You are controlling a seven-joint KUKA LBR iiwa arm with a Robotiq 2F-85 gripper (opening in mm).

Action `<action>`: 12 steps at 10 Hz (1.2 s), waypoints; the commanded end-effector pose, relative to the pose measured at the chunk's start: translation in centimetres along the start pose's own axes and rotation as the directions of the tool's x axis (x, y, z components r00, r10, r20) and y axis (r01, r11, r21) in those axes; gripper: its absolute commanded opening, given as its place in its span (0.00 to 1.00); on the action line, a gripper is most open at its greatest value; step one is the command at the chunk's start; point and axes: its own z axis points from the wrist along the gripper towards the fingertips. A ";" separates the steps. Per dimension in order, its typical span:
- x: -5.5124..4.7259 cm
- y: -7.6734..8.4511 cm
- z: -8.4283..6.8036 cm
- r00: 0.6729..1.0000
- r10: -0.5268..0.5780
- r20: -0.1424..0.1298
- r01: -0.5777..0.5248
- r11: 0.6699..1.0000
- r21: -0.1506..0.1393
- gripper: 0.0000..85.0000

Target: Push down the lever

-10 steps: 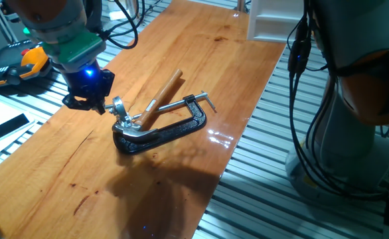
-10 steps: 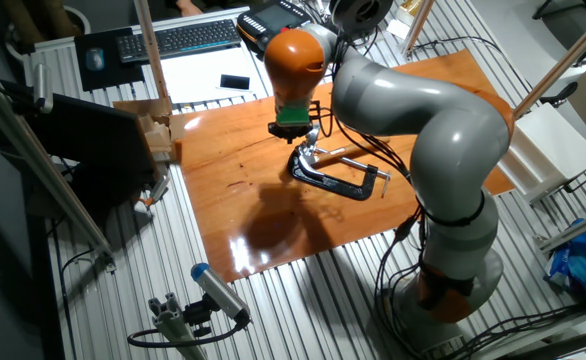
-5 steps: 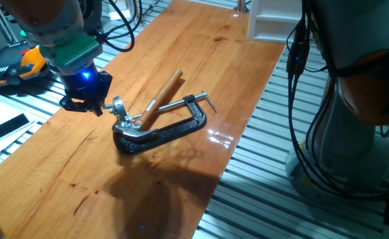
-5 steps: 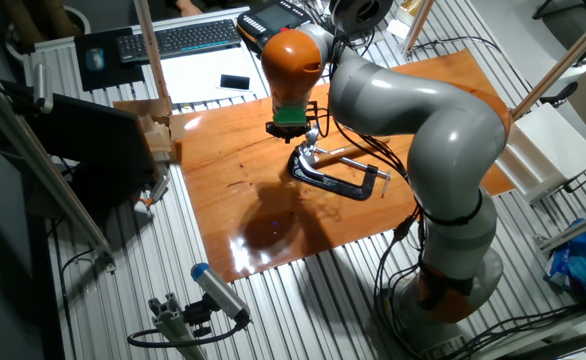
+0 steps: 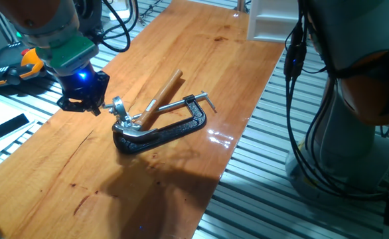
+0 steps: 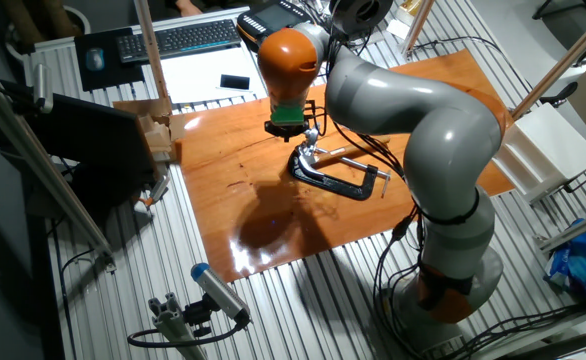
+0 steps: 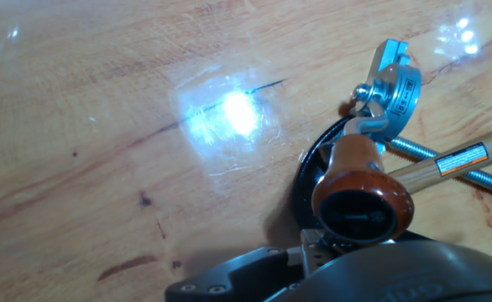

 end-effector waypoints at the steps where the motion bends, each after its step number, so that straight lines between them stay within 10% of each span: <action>1: 0.0 0.0 0.0 1.000 -0.002 0.000 0.002 1.000 0.001 0.00; 12: -2.0 -1.5 -0.7 1.000 -0.026 -0.017 0.026 1.000 -0.008 0.00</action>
